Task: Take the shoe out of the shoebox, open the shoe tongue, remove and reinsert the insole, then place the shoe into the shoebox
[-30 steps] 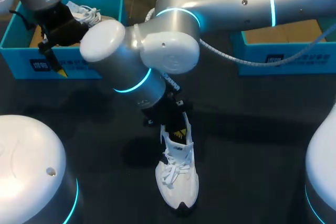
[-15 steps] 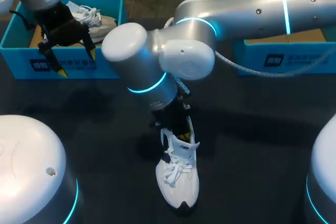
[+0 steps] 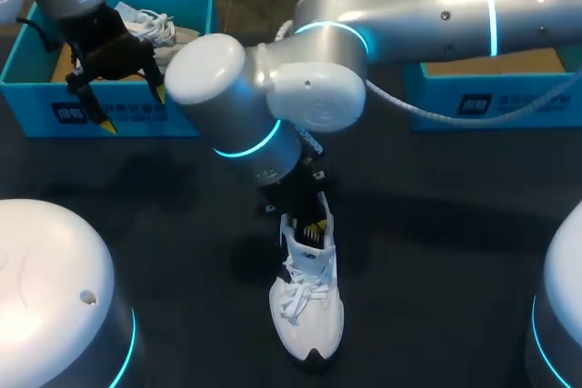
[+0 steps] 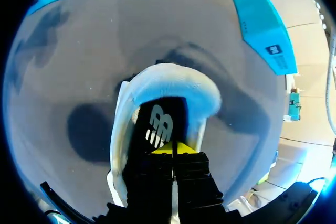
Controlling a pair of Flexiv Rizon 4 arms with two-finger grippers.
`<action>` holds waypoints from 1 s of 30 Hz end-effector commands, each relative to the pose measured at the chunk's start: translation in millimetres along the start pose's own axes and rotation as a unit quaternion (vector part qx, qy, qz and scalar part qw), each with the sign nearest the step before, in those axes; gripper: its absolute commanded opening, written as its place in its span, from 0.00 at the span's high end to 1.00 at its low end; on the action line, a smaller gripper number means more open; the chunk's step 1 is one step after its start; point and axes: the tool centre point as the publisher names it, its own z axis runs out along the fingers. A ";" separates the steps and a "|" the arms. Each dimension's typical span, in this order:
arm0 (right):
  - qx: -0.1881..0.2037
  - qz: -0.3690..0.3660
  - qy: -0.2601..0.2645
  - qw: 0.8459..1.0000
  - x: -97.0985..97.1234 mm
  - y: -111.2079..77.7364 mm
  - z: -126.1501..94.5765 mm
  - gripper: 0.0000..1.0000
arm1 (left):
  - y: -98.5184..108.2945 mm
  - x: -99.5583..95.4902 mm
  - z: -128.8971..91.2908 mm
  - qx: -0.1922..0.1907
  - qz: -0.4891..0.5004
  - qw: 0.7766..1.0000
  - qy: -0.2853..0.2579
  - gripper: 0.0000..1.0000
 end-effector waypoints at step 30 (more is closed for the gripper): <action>0.046 -0.017 0.051 0.997 12.8 14.3 44.7 1.00 | 0.4 -0.1 -0.1 -0.001 0.000 1.000 0.001 0.00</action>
